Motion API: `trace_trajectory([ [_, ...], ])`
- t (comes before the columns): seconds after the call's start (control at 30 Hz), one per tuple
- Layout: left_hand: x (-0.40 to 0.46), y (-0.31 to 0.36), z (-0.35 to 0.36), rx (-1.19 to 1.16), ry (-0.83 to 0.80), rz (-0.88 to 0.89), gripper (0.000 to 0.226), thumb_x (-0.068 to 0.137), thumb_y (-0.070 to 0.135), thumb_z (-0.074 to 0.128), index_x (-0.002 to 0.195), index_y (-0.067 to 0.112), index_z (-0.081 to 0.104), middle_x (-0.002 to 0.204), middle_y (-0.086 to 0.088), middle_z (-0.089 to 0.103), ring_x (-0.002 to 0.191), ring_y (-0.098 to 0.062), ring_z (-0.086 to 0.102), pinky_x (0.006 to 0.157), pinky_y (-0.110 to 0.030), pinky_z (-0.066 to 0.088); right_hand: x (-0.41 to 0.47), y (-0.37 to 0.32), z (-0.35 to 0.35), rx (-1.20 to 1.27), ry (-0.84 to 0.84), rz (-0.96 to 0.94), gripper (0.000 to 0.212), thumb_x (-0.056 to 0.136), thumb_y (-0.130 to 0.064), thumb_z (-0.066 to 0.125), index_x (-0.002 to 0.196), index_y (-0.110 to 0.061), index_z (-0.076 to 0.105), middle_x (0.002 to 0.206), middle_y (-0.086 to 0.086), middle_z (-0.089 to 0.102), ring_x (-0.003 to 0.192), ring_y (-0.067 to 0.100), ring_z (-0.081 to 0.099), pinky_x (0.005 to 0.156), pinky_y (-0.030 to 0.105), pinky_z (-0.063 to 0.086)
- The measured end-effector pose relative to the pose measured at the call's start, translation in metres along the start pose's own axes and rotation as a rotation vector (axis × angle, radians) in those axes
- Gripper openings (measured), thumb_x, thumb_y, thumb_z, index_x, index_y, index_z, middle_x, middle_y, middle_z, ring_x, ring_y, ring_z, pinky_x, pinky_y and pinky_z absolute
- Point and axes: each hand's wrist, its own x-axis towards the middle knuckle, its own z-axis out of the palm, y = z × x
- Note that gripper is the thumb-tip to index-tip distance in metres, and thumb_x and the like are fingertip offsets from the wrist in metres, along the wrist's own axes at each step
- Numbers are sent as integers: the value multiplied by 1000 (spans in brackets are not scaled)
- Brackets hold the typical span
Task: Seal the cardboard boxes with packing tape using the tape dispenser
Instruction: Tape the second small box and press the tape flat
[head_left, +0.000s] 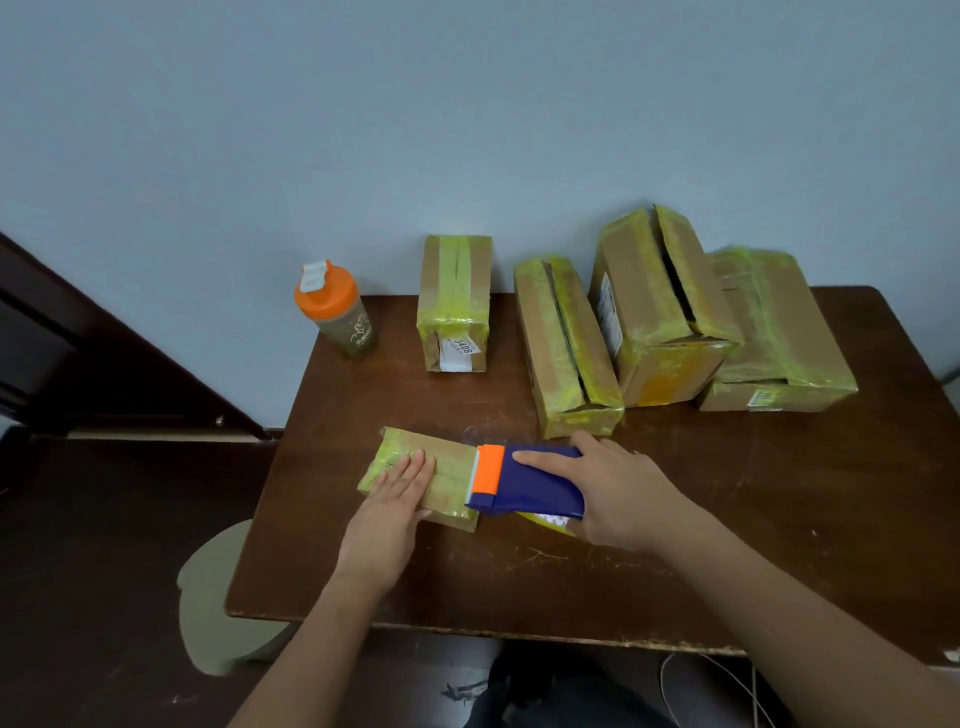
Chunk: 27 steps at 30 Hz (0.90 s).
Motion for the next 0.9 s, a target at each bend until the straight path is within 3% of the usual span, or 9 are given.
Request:
trace_trajectory([
  [0.07, -1, 3, -3, -14, -23, 15, 66, 101, 34, 42, 151, 32, -2, 155, 16, -7, 144, -3, -10, 114, -22, -8, -2, 2, 7, 29, 14, -1, 82, 91, -44, 61, 149, -54, 3, 136, 3, 34, 120, 25, 43, 90, 37, 44],
  [0.2, -7, 10, -4, 16, -24, 52, 68, 100, 39, 43, 146, 42, -7, 156, 12, -12, 146, -11, -14, 115, -28, -12, -6, 9, 25, 110, 24, -9, 86, 90, -40, 62, 148, -56, 0, 124, -1, 33, 107, 17, 39, 74, 28, 41],
  [0.3, -9, 17, -4, 39, 4, 19, 69, 99, 39, 44, 148, 42, -5, 158, 9, -13, 148, -17, -10, 116, -33, -10, -7, 12, 35, 149, 23, -18, 87, 91, -40, 62, 146, -58, -3, 125, -2, 31, 108, 16, 38, 72, 26, 40],
  [0.43, -11, 31, -9, -24, -7, -22, 75, 93, 40, 53, 154, 31, 11, 160, 4, -10, 149, -22, -1, 121, -40, 7, -5, 15, 43, 188, 0, 4, 91, 88, -40, 65, 140, -61, -5, 127, -2, 31, 111, 17, 40, 77, 30, 47],
  [0.5, -11, 38, -10, -94, -44, -29, 81, 90, 38, 58, 155, 23, 11, 158, 11, -17, 149, -20, 1, 119, -37, 22, -5, 15, 44, 158, 4, 16, 89, 85, -43, 67, 141, -58, -1, 127, -1, 33, 112, 18, 41, 81, 30, 46],
  [0.57, -9, 43, -7, -137, -69, -35, 86, 90, 38, 60, 155, 17, 7, 158, 13, -21, 149, -18, 3, 117, -35, 26, -4, 12, 43, 100, 31, 35, 86, 82, -48, 67, 143, -50, 7, 128, 0, 37, 115, 20, 41, 91, 34, 42],
  [0.63, -7, 49, -3, -129, -73, -57, 89, 91, 43, 59, 155, 14, 3, 158, 9, -22, 148, -22, 2, 120, -36, 19, 1, 3, 41, 52, 65, 52, 83, 79, -53, 68, 142, -41, 16, 128, 2, 38, 118, 22, 40, 99, 37, 38],
  [0.73, -5, 52, 0, -31, -29, -42, 90, 94, 49, 52, 153, 11, -3, 157, 3, -21, 148, -18, -7, 116, -31, -6, 11, -16, 43, -6, 98, 74, 81, 75, -55, 72, 136, -31, 23, 128, 3, 39, 120, 24, 41, 106, 40, 36],
  [0.9, -2, 50, 5, 57, -6, -39, 86, 96, 53, 42, 152, 10, -7, 159, -3, -18, 145, -12, -17, 112, -30, -17, 16, -26, 48, -42, 95, 154, 87, 81, -43, 71, 142, -37, 9, 129, 8, 40, 117, 28, 45, 100, 43, 41],
])
